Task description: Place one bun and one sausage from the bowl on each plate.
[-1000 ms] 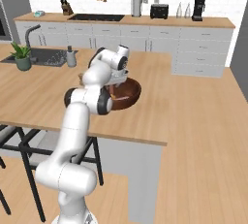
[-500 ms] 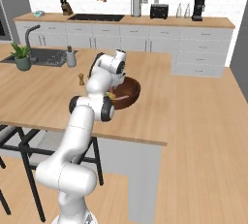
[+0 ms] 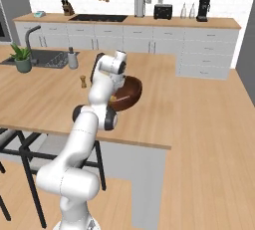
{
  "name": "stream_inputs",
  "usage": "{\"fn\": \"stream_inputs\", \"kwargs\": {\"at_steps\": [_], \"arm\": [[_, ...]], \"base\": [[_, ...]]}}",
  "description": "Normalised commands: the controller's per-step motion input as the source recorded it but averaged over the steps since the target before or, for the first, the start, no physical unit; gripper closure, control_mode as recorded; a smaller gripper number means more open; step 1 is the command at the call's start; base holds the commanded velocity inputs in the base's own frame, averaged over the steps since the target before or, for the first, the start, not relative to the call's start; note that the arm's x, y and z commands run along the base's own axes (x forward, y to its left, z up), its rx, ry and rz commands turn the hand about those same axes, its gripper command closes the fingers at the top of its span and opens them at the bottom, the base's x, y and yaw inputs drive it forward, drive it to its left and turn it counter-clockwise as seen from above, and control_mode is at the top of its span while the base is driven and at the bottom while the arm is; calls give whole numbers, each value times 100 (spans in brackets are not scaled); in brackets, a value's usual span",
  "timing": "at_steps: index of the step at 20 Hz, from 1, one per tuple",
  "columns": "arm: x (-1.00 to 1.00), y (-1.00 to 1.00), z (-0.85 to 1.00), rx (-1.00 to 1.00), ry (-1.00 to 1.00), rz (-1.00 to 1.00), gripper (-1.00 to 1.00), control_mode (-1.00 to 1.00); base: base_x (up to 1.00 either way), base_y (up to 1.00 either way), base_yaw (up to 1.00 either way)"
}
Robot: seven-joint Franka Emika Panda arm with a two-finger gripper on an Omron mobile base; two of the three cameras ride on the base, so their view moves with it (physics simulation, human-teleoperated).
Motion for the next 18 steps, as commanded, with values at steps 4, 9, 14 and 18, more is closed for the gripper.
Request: {"fn": "stream_inputs", "kwargs": {"at_steps": [4, 9, 14, 18], "arm": [[-65, 0, -56, 0, 10, 15, -100, -100], [-10, 7, -71, 0, 13, 12, -100, -100], [-63, 65, -88, -1, 6, 13, -100, -100], [-53, 97, -100, -2, 13, 13, -100, -100]], "base": [[0, 0, 0], [0, 0, 0], [0, 0, 0], [0, 0, 0]]}}
